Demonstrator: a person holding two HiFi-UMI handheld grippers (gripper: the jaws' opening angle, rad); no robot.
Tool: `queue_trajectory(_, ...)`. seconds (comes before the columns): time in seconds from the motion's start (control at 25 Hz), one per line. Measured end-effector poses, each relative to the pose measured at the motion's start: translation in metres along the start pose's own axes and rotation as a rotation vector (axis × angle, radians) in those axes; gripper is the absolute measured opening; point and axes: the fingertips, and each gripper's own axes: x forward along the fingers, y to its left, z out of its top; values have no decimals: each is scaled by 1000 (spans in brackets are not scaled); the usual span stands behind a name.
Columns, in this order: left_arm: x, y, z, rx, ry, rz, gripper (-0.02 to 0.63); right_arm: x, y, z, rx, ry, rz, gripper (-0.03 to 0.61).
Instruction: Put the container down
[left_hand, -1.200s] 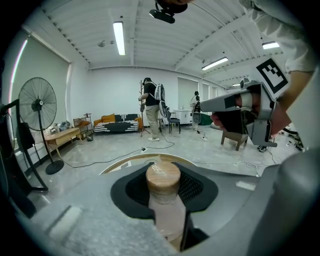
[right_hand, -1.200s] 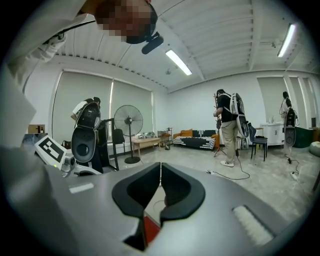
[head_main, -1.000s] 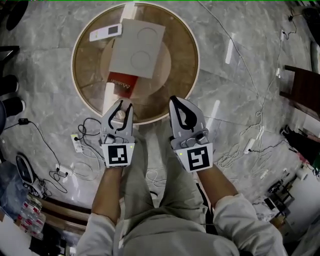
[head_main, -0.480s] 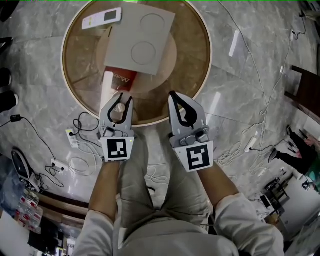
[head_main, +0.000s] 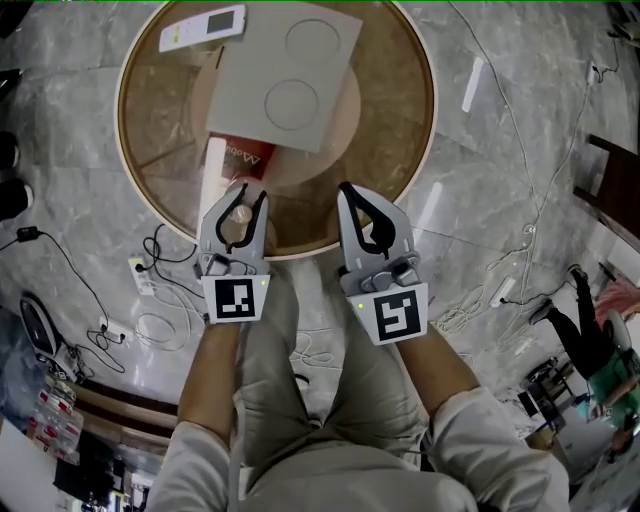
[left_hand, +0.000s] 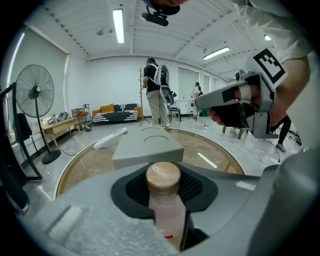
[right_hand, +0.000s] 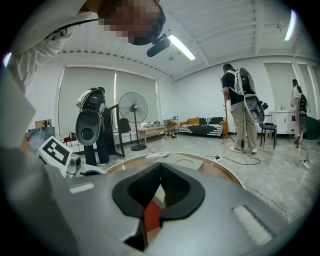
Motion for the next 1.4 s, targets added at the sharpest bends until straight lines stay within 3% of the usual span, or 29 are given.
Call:
queue_trajectory(0.72, -1, 0, -1, 1, -63, -5, 126, -2, 7, -15, -4, 13, 13, 3)
queue_trajectory(0.84, -3, -3, 8, 44, -70, -26, 167, -5, 7, -12, -11, 9, 13, 3)
queue_trajectory(1.2, -43, 10, 51, 63, -106, 4, 169, -20, 14, 20, -23, -11, 7, 3)
queue_trajectory(1.28, -57, 17, 63, 73, -104, 17, 153, -24, 17, 33, -24, -16, 4, 3)
queue_trajectory(1.32, -65, 22, 70, 75, -104, 28, 109, -26, 19, 39, -24, -19, 1, 3)
queue_trajectory(1.4, -81, 35, 84, 29, -116, 68, 66, -31, 23, 54, -23, -28, -4, 3)
